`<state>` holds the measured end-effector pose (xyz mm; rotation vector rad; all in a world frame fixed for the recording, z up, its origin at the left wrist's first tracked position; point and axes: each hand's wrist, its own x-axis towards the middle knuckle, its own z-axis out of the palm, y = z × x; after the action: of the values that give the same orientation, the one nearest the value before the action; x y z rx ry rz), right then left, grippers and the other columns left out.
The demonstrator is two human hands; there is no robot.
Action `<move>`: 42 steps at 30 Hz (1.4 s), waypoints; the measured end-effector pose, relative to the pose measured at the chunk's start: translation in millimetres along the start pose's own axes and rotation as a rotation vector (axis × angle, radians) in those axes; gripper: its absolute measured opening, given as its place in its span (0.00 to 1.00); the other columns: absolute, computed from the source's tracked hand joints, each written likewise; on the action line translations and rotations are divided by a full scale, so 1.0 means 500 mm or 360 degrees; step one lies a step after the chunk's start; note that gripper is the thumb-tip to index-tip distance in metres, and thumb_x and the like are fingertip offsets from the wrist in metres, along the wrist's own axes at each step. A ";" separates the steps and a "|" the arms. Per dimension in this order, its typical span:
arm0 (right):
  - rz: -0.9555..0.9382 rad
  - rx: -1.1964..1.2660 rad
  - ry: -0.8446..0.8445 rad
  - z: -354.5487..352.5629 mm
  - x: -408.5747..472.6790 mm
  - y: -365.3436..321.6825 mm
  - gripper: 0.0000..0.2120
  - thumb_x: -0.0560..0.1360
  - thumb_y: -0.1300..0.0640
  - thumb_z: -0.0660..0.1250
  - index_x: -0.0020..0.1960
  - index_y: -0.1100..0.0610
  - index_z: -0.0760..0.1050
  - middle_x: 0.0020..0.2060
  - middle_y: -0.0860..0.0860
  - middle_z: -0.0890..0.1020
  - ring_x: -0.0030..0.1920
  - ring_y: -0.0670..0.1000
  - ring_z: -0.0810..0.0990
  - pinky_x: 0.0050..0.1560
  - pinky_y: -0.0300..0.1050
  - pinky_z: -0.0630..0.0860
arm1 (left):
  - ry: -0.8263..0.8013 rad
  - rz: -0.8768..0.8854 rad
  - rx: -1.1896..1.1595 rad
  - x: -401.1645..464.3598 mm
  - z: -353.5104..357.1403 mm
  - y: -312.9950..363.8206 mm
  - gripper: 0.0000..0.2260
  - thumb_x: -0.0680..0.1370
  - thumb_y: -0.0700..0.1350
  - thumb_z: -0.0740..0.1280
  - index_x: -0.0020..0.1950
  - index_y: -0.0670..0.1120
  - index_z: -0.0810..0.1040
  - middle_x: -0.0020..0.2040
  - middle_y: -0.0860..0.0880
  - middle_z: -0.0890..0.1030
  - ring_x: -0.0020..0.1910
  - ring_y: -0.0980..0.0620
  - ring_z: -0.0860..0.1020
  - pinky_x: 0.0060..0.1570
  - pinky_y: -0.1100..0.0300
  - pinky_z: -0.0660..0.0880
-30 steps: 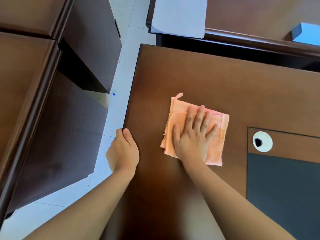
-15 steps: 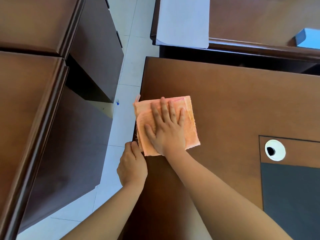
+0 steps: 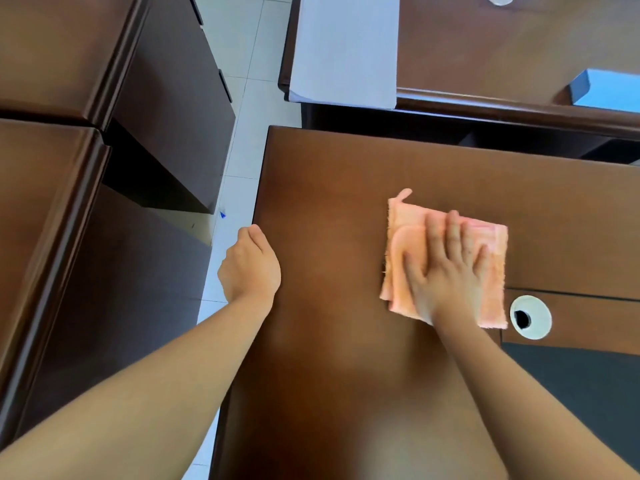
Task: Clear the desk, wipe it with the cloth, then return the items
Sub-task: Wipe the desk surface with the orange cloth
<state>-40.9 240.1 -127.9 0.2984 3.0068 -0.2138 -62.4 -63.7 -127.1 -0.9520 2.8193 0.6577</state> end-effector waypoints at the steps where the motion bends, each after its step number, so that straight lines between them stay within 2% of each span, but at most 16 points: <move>1: 0.0067 -0.0012 -0.0011 -0.008 0.013 0.029 0.38 0.81 0.29 0.41 0.86 0.42 0.39 0.86 0.47 0.41 0.86 0.51 0.39 0.83 0.66 0.39 | 0.0011 0.0000 0.0023 0.000 0.002 0.000 0.21 0.89 0.53 0.45 0.56 0.45 0.74 0.43 0.48 0.76 0.39 0.47 0.73 0.41 0.54 0.68; 6: 0.0368 0.0005 0.0046 -0.025 0.046 0.047 0.37 0.82 0.33 0.41 0.87 0.47 0.42 0.87 0.51 0.45 0.86 0.56 0.45 0.82 0.69 0.43 | 0.0029 0.0006 0.0075 0.003 0.006 0.001 0.20 0.88 0.52 0.46 0.54 0.45 0.74 0.40 0.48 0.75 0.34 0.49 0.73 0.35 0.58 0.67; 11: 0.0377 -0.0015 0.0055 -0.017 0.056 -0.041 0.37 0.83 0.34 0.41 0.87 0.50 0.42 0.86 0.55 0.45 0.85 0.61 0.45 0.81 0.72 0.44 | 0.0016 -0.0049 0.0054 0.001 0.001 0.008 0.22 0.87 0.53 0.43 0.52 0.45 0.73 0.36 0.49 0.74 0.28 0.54 0.66 0.29 0.60 0.61; 13: 0.0305 -0.0026 0.0034 -0.011 0.068 -0.087 0.37 0.83 0.35 0.41 0.87 0.50 0.42 0.86 0.55 0.45 0.85 0.61 0.45 0.81 0.72 0.44 | 0.0012 -0.0053 0.0062 0.001 0.001 0.009 0.25 0.85 0.55 0.40 0.52 0.45 0.74 0.36 0.50 0.74 0.28 0.53 0.67 0.30 0.59 0.64; 17: 0.0100 -0.0028 -0.0002 -0.001 0.092 -0.195 0.36 0.84 0.35 0.42 0.87 0.51 0.45 0.86 0.56 0.45 0.86 0.61 0.43 0.80 0.73 0.42 | 0.0043 -0.0015 0.0085 -0.001 0.003 0.008 0.33 0.81 0.59 0.33 0.53 0.45 0.74 0.34 0.51 0.73 0.27 0.55 0.65 0.27 0.62 0.58; 19: -0.0028 -0.0023 -0.0023 0.003 0.102 -0.249 0.36 0.84 0.35 0.43 0.87 0.51 0.45 0.86 0.56 0.44 0.86 0.61 0.42 0.80 0.73 0.42 | 0.0039 -0.0019 0.0097 0.000 0.004 0.007 0.30 0.83 0.58 0.35 0.52 0.46 0.74 0.34 0.51 0.72 0.27 0.55 0.65 0.28 0.61 0.60; 21: -0.0154 0.0003 -0.0052 0.008 0.113 -0.299 0.37 0.84 0.34 0.42 0.87 0.50 0.44 0.86 0.56 0.43 0.85 0.61 0.40 0.80 0.73 0.39 | 0.0038 -0.0025 0.0121 -0.001 0.003 0.007 0.25 0.85 0.56 0.41 0.52 0.46 0.74 0.35 0.51 0.74 0.28 0.53 0.68 0.31 0.59 0.66; 25: -0.0463 0.0070 -0.0111 0.015 0.132 -0.388 0.36 0.84 0.33 0.42 0.87 0.48 0.43 0.86 0.53 0.41 0.85 0.60 0.38 0.80 0.71 0.36 | 0.0014 -0.0031 0.0136 -0.001 -0.002 0.010 0.18 0.87 0.53 0.46 0.50 0.47 0.71 0.37 0.50 0.73 0.30 0.50 0.68 0.34 0.55 0.65; 28: -0.0671 0.0073 -0.0154 0.017 0.148 -0.422 0.36 0.84 0.33 0.44 0.87 0.47 0.46 0.87 0.52 0.44 0.86 0.58 0.40 0.80 0.71 0.36 | -0.0044 -0.0065 0.0124 0.001 -0.004 0.011 0.17 0.87 0.51 0.47 0.51 0.46 0.72 0.39 0.47 0.75 0.37 0.41 0.71 0.40 0.50 0.68; 32: -0.0827 0.0088 -0.0185 0.013 0.173 -0.404 0.36 0.83 0.32 0.45 0.87 0.45 0.46 0.87 0.50 0.43 0.86 0.55 0.39 0.81 0.67 0.35 | -0.0031 -0.0063 0.0127 0.003 -0.007 0.012 0.18 0.87 0.52 0.46 0.50 0.46 0.72 0.40 0.47 0.75 0.38 0.43 0.71 0.41 0.50 0.66; 34: -0.0780 0.0107 -0.0179 0.008 0.190 -0.376 0.36 0.83 0.31 0.45 0.87 0.43 0.45 0.86 0.49 0.42 0.86 0.54 0.39 0.81 0.67 0.36 | -0.0014 -0.0054 0.0129 0.002 -0.007 0.012 0.18 0.87 0.52 0.46 0.50 0.46 0.72 0.40 0.47 0.76 0.37 0.44 0.71 0.41 0.51 0.66; 39: -0.0374 0.0098 -0.0101 -0.017 0.236 -0.239 0.36 0.82 0.30 0.44 0.86 0.41 0.42 0.86 0.47 0.42 0.86 0.53 0.40 0.82 0.65 0.37 | -0.0017 -0.0078 0.0091 0.000 -0.005 0.014 0.18 0.87 0.52 0.45 0.47 0.48 0.70 0.39 0.47 0.76 0.36 0.44 0.72 0.40 0.52 0.68; 42: -0.0096 0.0079 -0.0083 -0.038 0.262 -0.131 0.36 0.82 0.30 0.45 0.86 0.41 0.42 0.86 0.47 0.42 0.86 0.53 0.41 0.82 0.66 0.38 | 0.0005 -0.0061 0.0033 -0.001 -0.006 0.014 0.21 0.85 0.54 0.42 0.47 0.47 0.69 0.35 0.50 0.74 0.29 0.51 0.67 0.32 0.58 0.62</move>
<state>-183.5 203.9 -117.1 0.2032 2.9650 -0.2974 -66.1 -59.9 -121.9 -1.0019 2.7973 0.6216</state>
